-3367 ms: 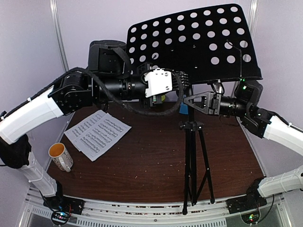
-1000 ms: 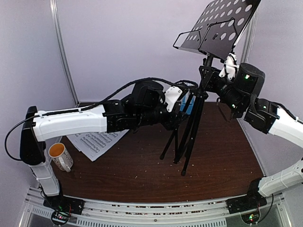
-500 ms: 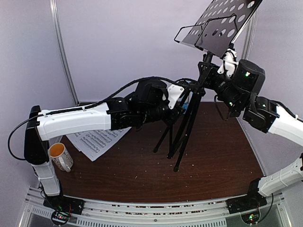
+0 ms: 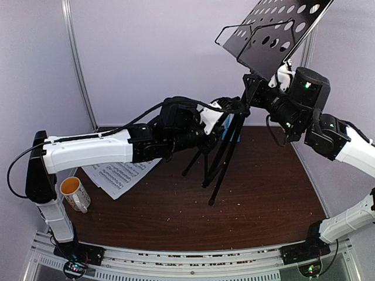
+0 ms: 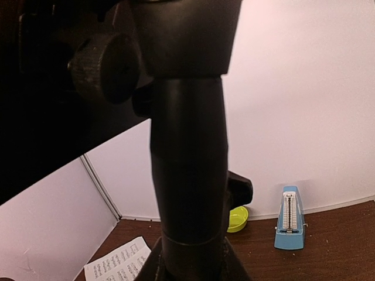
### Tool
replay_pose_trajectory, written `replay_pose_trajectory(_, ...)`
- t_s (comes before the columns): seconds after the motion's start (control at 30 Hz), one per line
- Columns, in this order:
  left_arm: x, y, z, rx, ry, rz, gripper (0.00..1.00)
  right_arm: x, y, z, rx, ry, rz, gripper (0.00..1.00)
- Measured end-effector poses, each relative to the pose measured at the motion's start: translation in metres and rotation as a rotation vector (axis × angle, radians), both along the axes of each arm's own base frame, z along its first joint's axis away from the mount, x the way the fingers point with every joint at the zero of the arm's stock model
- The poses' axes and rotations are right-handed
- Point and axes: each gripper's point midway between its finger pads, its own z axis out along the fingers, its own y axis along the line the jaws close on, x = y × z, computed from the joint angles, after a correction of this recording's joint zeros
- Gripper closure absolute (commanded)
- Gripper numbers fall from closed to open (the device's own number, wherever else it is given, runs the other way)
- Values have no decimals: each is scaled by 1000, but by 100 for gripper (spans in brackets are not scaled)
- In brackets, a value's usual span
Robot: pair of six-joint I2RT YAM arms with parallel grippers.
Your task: Set up the instrument practice props
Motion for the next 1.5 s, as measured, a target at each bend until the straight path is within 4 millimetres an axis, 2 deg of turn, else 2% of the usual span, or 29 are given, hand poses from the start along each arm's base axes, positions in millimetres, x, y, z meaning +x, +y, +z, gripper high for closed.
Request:
replay_pose_trajectory(0.27,-5,11,-3,-35,-52,-21,100,-5,11,-1,-61,11,57,100)
replay_pose_trajectory(0.63,3,16,-10,-14,-103,-27,100,-7,14,-5,-92,25,83,100)
replay_pose_trajectory(1.07,3,20,-35,-10,-106,-32,100,-9,21,-16,-165,56,120,100)
replay_pose_trajectory(1.5,11,24,-58,-7,-110,-28,100,-6,29,-26,-236,82,135,100)
